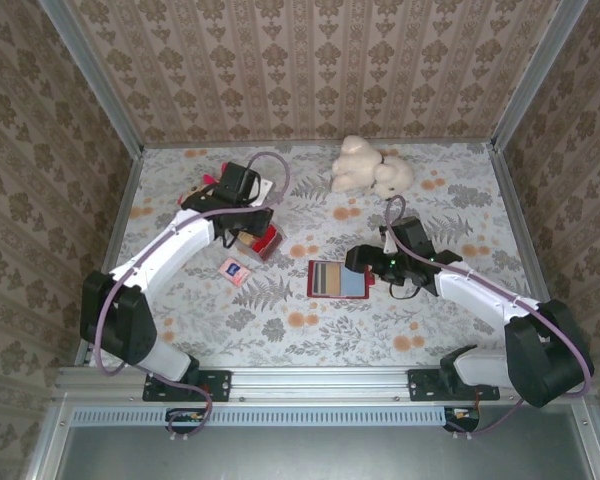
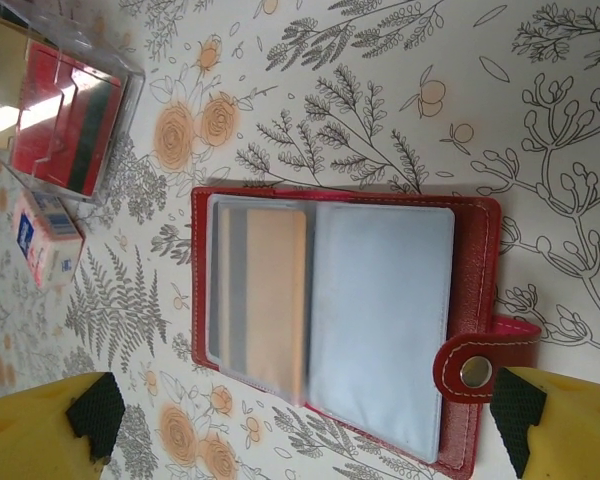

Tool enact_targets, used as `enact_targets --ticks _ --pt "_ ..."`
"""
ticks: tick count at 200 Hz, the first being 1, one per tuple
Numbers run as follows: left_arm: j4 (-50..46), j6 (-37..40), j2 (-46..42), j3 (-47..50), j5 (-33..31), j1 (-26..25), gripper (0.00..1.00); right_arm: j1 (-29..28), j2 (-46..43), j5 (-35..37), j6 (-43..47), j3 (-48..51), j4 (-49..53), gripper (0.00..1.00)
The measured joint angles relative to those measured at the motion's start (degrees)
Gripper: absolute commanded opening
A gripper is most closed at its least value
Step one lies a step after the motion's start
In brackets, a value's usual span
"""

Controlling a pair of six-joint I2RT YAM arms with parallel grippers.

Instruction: Take the credit cards out of the card holder

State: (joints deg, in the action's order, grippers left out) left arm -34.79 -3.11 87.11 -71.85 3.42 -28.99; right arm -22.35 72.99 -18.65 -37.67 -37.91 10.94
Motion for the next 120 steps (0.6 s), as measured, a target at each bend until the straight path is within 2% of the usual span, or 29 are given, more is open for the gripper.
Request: enact_targets --ticks 37,68,120 --pt "0.0 5.6 3.3 -0.9 2.6 3.0 0.00 -0.4 0.0 0.5 0.0 0.0 0.1 0.99" --pt "-0.4 7.4 6.4 -1.8 3.2 5.1 0.00 -1.1 0.7 0.8 0.0 -1.4 1.2 0.99" --pt "-0.9 8.5 11.1 -3.0 6.0 5.1 0.00 -1.6 1.8 1.1 0.0 -2.3 1.3 0.98"
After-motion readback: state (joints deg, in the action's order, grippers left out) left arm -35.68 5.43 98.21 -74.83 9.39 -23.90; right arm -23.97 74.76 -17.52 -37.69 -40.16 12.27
